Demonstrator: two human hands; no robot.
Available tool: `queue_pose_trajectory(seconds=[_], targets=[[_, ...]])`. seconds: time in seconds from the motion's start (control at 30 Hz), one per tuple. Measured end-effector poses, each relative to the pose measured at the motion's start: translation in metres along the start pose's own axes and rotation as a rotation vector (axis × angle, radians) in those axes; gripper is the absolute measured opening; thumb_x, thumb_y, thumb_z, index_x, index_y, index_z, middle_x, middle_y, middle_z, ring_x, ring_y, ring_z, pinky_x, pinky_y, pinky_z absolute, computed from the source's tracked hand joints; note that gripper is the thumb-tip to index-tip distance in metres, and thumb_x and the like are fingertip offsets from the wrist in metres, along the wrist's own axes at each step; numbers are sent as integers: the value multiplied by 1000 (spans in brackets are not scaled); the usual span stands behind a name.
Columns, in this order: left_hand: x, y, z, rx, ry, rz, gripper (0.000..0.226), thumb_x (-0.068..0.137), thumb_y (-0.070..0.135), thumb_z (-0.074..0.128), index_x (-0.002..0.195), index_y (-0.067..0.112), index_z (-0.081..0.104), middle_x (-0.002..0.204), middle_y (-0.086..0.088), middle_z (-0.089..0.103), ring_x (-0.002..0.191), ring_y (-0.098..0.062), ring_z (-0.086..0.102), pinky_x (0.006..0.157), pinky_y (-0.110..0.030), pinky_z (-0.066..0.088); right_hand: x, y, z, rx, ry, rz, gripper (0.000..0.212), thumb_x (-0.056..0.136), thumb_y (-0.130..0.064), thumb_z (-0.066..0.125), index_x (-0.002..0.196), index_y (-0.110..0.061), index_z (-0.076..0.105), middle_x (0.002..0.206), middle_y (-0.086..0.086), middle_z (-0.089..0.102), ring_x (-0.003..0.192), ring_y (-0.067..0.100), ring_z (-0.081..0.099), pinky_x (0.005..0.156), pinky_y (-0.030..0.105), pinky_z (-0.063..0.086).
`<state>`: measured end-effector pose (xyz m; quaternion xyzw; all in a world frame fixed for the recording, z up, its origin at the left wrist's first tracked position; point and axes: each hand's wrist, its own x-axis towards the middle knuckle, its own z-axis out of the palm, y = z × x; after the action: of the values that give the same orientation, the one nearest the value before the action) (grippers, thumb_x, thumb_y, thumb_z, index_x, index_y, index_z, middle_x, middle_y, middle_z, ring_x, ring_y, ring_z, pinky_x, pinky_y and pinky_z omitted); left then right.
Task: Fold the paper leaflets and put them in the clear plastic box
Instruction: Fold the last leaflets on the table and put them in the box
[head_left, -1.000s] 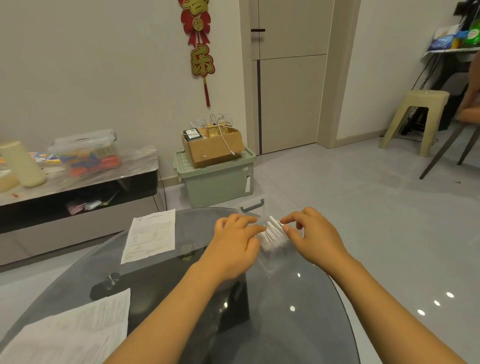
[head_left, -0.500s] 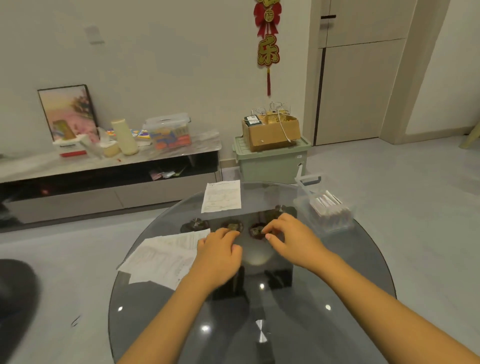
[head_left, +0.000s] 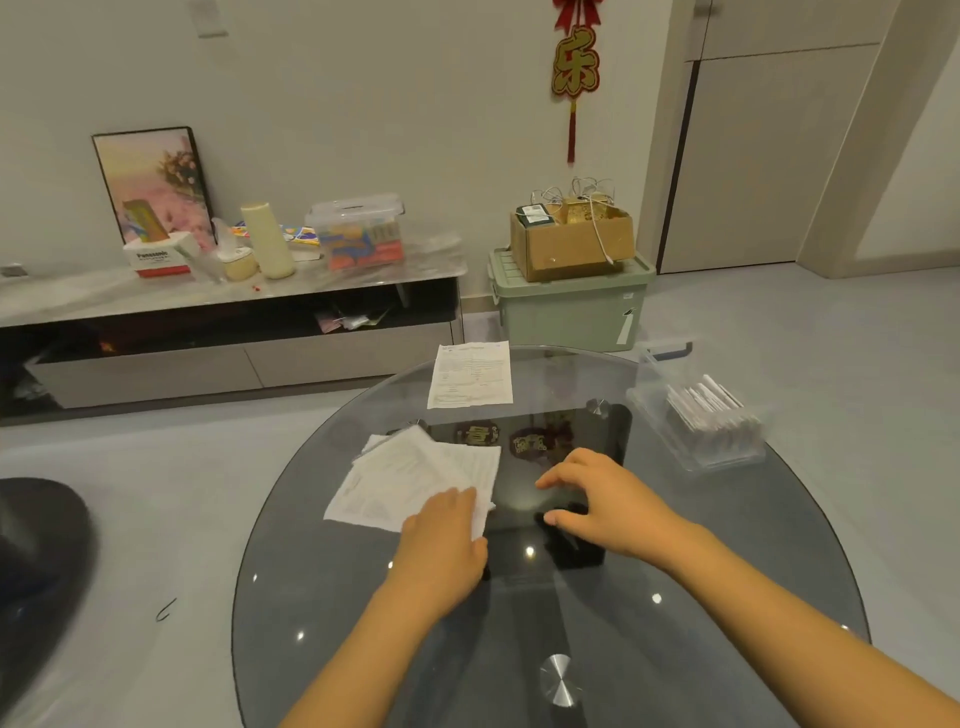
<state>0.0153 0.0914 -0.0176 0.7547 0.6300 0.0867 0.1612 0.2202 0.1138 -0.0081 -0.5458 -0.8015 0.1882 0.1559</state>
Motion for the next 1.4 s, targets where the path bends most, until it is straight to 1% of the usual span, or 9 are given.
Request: queue_pose_trajectory(seconds=[0.3,0.5,0.6,0.73,0.87,1.0,1.1,1.17,1.4], targets=[[-6,26,15,-248,-6,282,41,94,17,49,134,27,48,131,11,50,116,-4,46,89,-6,28,-3,12,0,14,-190,-100,53,73,-41,75,122,-37,57,120,-23,52,115,2,33,99,20,32],[-5,28,9,-375,43,183,22,88,27,56,109,30,61,109,13,59,93,-1,53,73,-4,38,-13,20,-8,54,-141,-97,19,85,-38,64,101,-28,69,111,-19,61,110,-2,44,100,23,37],[-6,29,6,-440,40,118,10,84,35,61,92,29,62,95,15,61,87,-2,55,70,-13,44,-19,19,-14,218,-191,2,20,86,-29,61,98,-15,69,102,-1,68,96,13,59,88,36,49],[-3,27,7,-516,9,19,21,83,40,65,98,30,54,96,18,58,83,-1,56,58,-7,41,-17,14,-14,361,-132,101,14,90,-24,55,99,-31,64,92,6,68,79,17,60,75,34,49],[4,27,9,-660,35,-51,46,84,38,67,121,35,41,112,15,57,85,-3,61,64,-11,49,-11,11,-3,338,7,203,26,95,-26,50,120,-28,54,92,-8,64,81,6,58,72,21,50],[5,27,11,-506,40,-22,75,89,28,62,145,36,13,117,15,45,82,-2,55,65,-6,45,-8,11,6,324,54,295,37,93,-30,55,127,-23,43,100,-1,64,87,12,61,77,28,54],[3,23,15,-238,23,82,78,91,36,56,147,37,2,147,11,20,120,-4,39,92,-13,37,-6,11,6,282,58,305,63,88,-22,62,140,-28,27,87,-1,60,75,9,57,69,22,49],[4,20,17,-59,55,129,64,92,45,52,145,38,17,153,14,-2,137,-8,17,110,-23,25,-6,12,5,277,56,301,72,86,-17,64,143,-35,23,83,-1,59,73,9,56,67,20,47],[2,16,21,57,15,382,55,87,60,48,136,37,41,146,20,27,134,-3,17,110,-25,2,-4,12,-2,417,-78,379,20,91,-15,57,99,-27,71,78,1,64,57,7,47,48,9,35]])
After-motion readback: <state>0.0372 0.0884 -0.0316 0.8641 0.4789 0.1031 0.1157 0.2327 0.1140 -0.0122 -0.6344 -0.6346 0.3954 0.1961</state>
